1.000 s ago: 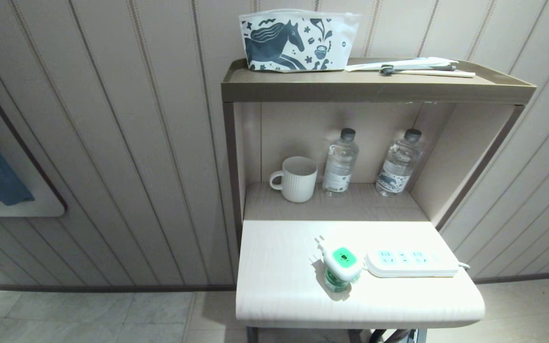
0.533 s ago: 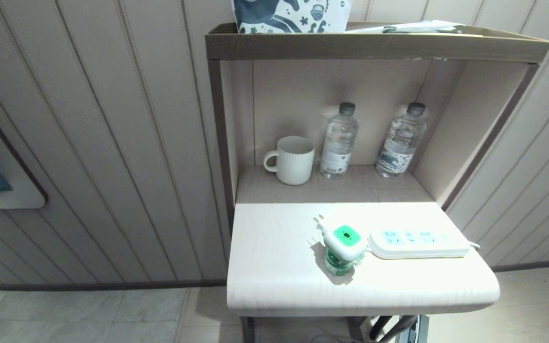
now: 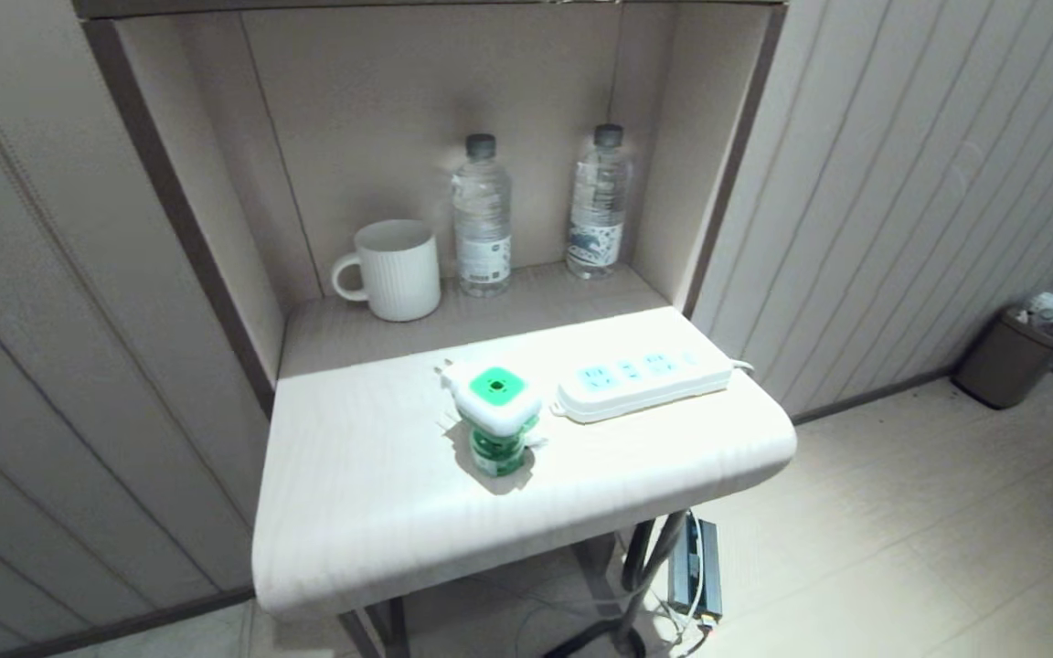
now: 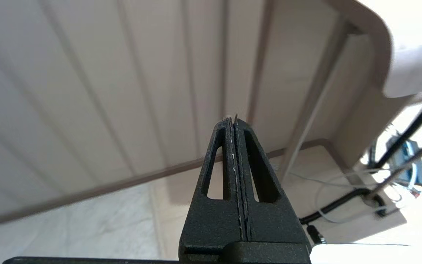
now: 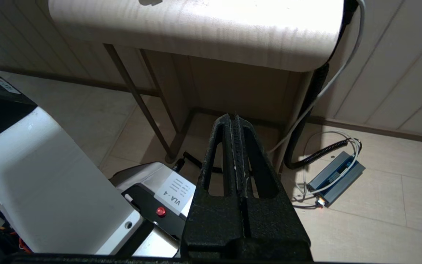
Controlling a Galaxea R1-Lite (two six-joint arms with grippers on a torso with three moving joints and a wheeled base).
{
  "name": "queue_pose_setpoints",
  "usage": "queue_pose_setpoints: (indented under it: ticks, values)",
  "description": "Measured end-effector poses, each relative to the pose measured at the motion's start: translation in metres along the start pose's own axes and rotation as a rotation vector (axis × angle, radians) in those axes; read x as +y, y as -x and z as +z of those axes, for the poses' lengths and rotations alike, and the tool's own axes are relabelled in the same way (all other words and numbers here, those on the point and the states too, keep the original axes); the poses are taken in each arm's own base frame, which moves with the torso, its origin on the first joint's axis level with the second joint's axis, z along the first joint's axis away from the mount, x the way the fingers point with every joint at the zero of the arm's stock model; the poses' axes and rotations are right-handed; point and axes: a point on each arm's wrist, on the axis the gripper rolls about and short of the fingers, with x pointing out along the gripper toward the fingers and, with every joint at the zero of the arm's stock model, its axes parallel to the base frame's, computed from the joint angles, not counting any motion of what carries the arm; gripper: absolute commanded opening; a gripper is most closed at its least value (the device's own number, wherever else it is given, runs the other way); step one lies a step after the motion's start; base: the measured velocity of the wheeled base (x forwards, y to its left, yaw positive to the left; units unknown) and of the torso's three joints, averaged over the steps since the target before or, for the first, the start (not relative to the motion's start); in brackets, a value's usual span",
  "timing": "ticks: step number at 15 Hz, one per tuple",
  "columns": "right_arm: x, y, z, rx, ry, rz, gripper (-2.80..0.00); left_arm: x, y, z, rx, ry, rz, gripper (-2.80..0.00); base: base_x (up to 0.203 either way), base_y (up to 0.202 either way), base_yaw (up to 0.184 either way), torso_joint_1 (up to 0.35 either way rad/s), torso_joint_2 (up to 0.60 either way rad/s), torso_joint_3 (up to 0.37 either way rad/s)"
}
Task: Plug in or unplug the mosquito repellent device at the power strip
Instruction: Pick up the mosquito repellent liquid
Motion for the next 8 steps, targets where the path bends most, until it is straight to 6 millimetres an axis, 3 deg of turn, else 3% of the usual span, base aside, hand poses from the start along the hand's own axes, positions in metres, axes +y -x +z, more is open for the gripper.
queue_pose_setpoints:
  ticks: [8]
  values:
    - [0.0005, -0.0008, -0.0067, 0.014, -0.009, 0.024, -2.80, 0.0000, 0.0000, -0.0002, 0.001, 0.000, 0.000, -2.80, 0.000, 0.000, 0.000, -0.002, 0.01, 0.005]
